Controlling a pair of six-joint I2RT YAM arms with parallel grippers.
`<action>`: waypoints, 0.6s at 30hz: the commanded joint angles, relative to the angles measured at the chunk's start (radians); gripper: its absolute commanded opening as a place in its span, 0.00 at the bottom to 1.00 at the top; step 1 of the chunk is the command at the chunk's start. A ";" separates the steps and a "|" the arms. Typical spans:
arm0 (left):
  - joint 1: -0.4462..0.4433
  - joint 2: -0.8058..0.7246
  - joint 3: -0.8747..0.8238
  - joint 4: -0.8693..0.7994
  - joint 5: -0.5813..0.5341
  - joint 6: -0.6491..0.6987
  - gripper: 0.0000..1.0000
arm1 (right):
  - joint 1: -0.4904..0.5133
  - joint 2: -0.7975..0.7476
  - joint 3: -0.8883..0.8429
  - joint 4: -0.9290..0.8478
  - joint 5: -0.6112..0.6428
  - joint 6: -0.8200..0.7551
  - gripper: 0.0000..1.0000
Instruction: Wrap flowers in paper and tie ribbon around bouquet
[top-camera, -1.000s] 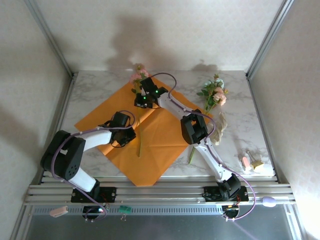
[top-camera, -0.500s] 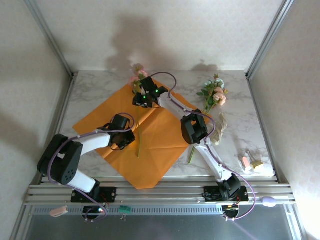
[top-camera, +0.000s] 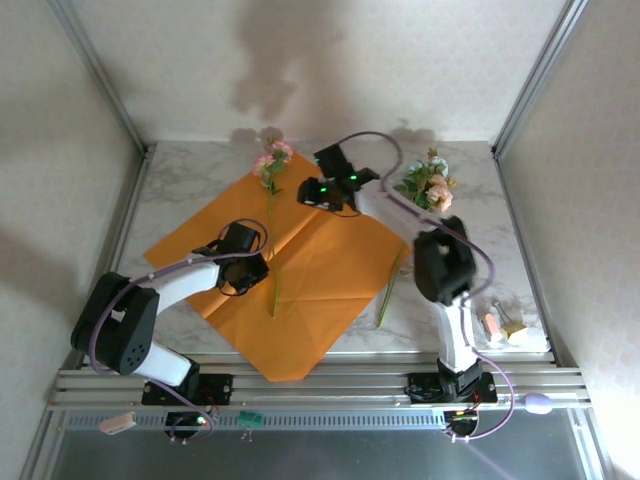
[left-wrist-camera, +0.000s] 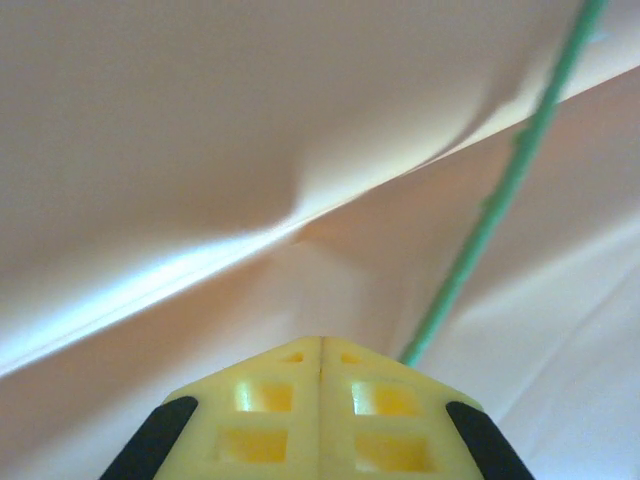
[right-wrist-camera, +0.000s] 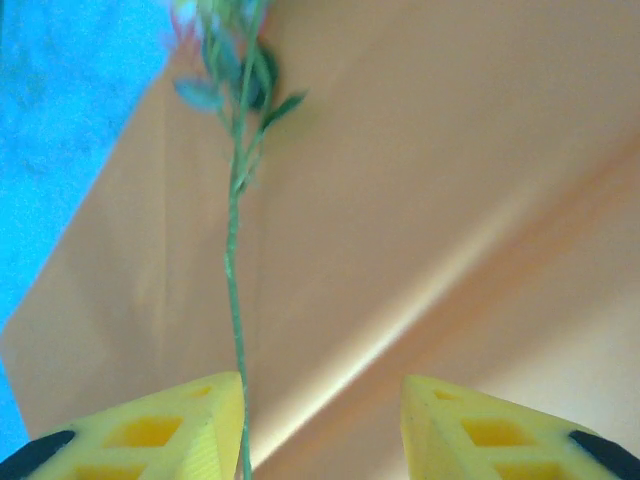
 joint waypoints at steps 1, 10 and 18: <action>-0.009 -0.031 0.067 -0.046 -0.039 -0.002 0.00 | -0.102 -0.138 -0.153 -0.027 0.125 -0.003 0.45; -0.013 -0.107 0.153 -0.089 -0.062 -0.026 0.03 | -0.357 -0.244 -0.363 -0.240 0.227 -0.044 0.43; -0.021 -0.131 0.188 -0.085 -0.010 -0.007 0.03 | -0.407 -0.147 -0.366 -0.251 0.233 -0.052 0.51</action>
